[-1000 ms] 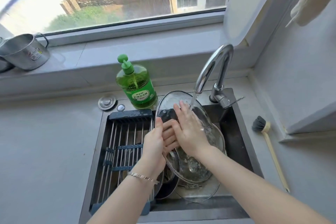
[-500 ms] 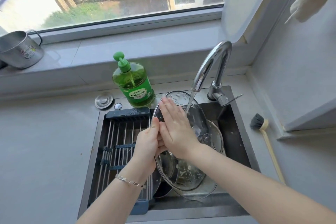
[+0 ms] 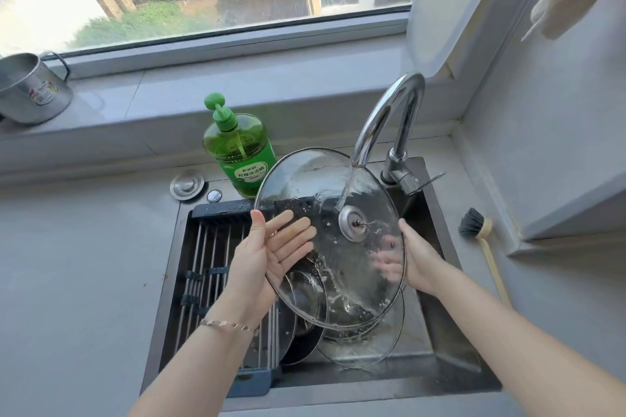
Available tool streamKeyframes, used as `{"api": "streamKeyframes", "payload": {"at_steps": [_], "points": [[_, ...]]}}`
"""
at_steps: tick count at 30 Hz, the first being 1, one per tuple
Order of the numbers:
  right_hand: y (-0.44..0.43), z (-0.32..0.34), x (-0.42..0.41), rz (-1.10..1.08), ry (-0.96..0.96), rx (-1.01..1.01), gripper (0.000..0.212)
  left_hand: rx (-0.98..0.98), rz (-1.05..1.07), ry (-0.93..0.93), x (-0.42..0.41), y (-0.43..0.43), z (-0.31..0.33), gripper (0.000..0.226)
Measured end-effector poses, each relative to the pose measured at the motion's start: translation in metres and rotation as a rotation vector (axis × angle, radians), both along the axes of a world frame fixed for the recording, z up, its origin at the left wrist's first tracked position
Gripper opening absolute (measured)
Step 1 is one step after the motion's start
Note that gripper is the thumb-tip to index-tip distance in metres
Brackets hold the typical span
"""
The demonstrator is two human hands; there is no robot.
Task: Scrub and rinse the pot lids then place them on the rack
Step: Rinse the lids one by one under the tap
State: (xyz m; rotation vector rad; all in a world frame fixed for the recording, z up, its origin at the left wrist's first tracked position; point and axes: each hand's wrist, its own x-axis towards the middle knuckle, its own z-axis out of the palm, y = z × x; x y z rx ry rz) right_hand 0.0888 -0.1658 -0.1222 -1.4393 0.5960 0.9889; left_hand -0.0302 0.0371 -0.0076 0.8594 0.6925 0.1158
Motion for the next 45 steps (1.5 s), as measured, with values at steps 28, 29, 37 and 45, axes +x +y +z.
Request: {"api": "streamKeyframes", "payload": {"at_steps": [28,29,37,45], "points": [[0.0,0.057,0.001,-0.077,-0.517,-0.272,0.034,-0.244,0.206,0.714,0.003,0.008,-0.065,0.034],[0.004,0.052,-0.003,-0.119,-0.39,-0.216,0.038,-0.21,0.236,0.697,0.002,0.015,-0.062,0.032],[0.007,0.007,-0.024,0.001,0.207,0.123,0.076,0.077,0.366,0.627,-0.023,0.037,-0.049,0.047],[-0.022,0.018,-0.039,0.007,0.434,0.36,0.026,0.371,0.264,0.397,-0.031,0.011,-0.05,0.046]]}}
